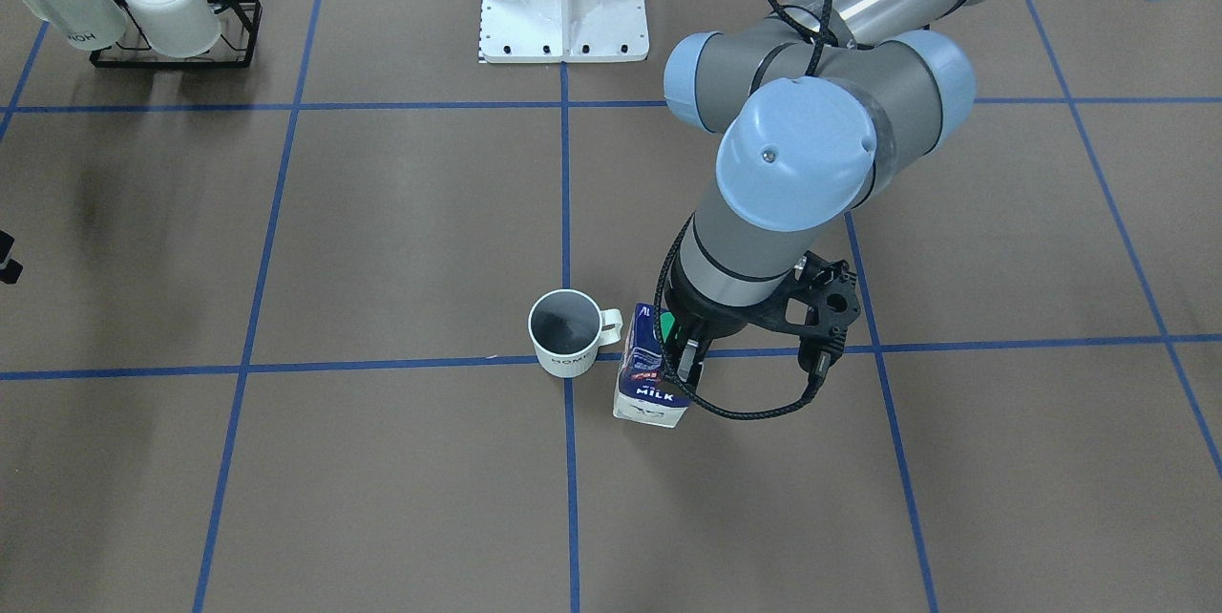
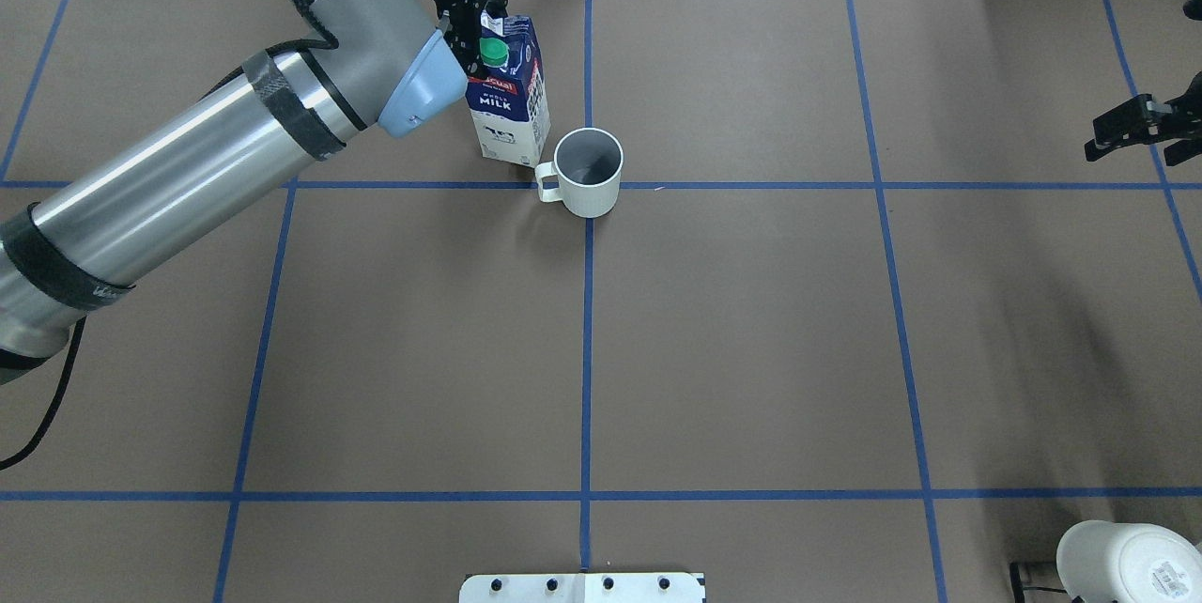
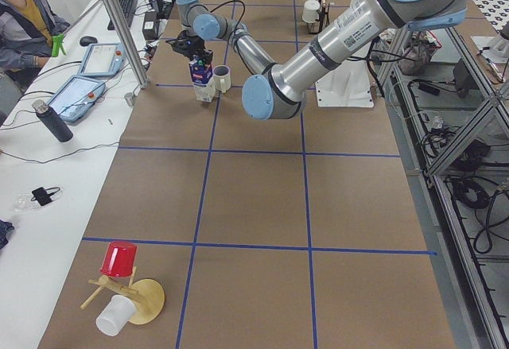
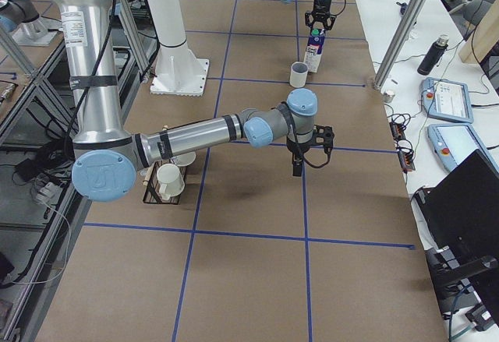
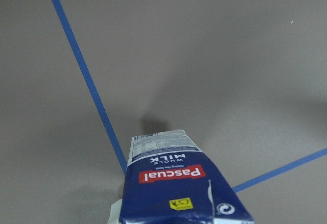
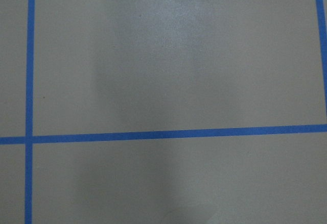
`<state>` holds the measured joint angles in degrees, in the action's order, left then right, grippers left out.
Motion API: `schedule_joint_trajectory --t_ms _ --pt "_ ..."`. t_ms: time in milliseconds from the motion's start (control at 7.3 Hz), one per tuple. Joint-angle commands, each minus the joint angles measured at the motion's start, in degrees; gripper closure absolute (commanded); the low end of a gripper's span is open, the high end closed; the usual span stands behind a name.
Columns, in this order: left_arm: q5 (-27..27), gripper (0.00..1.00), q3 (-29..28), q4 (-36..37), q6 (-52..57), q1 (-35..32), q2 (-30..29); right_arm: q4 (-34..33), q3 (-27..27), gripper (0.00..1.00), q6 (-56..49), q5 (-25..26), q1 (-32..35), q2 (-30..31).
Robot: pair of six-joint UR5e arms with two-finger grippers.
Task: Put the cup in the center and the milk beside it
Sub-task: 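Set the milk carton down beside the mug and open the left gripper, then lift the left gripper and pull it back away from the carton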
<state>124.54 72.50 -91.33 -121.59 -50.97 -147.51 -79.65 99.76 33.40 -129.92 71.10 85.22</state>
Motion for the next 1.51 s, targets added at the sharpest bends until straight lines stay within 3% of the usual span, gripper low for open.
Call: schedule_joint_trajectory --t_ms 0,274,685,821,1095,1369 --pt "-0.18 0.06 0.1 -2.71 0.56 0.26 1.26 0.02 0.08 0.0 0.0 -0.07 0.0 -0.23" --pt "-0.09 0.02 0.8 -2.36 0.65 0.17 0.99 -0.07 0.17 0.0 0.0 0.02 0.0 -0.58" --pt "0.35 0.02 11.31 4.19 1.87 -3.94 2.13 0.02 0.17 0.0 0.0 0.11 0.09 -0.84" --pt "0.35 0.02 16.57 5.8 9.54 -4.91 6.14 -0.07 0.17 0.0 -0.09 -0.15 1.05 -0.84" --pt "-0.09 0.02 25.38 5.64 40.29 -8.25 19.65 -0.07 0.17 0.0 -0.09 -0.15 1.76 -0.84" --pt "0.17 0.02 24.71 5.03 67.31 -15.43 26.27 -0.07 1.13 0.0 -0.09 -0.16 1.94 -0.67"
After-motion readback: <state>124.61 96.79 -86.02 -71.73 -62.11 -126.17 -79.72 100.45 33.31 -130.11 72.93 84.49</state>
